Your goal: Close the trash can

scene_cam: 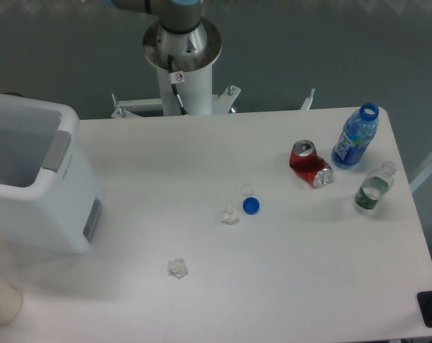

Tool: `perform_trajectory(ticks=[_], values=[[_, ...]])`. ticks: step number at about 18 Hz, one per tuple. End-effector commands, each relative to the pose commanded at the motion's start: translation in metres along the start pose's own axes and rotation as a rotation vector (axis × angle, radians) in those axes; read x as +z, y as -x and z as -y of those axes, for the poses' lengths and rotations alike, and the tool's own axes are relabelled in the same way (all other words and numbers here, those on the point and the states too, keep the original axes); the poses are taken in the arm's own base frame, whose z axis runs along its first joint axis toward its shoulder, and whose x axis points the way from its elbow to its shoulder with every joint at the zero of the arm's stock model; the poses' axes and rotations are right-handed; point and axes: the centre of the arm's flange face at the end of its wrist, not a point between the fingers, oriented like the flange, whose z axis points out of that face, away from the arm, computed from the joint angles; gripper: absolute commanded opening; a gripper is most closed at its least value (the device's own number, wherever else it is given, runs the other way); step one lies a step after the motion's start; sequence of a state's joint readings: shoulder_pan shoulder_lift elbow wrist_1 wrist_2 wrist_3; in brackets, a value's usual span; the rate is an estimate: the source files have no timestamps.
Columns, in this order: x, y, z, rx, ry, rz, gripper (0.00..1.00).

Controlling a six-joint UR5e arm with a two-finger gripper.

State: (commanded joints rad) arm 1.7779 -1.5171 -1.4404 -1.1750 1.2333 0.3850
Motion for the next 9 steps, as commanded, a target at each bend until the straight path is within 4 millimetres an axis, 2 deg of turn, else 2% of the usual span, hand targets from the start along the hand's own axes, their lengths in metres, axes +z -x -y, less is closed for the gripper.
perform_trajectory(ticks=[3,7,9], values=[[-0.002,0.01,-0.002,-0.014,-0.001,0.012,0.0],[-0.002,0.012,-0.003,-0.022,0.009,0.011,0.0],[-0.004,0.023,-0.006,-0.041,0.011,0.023,0.0]])
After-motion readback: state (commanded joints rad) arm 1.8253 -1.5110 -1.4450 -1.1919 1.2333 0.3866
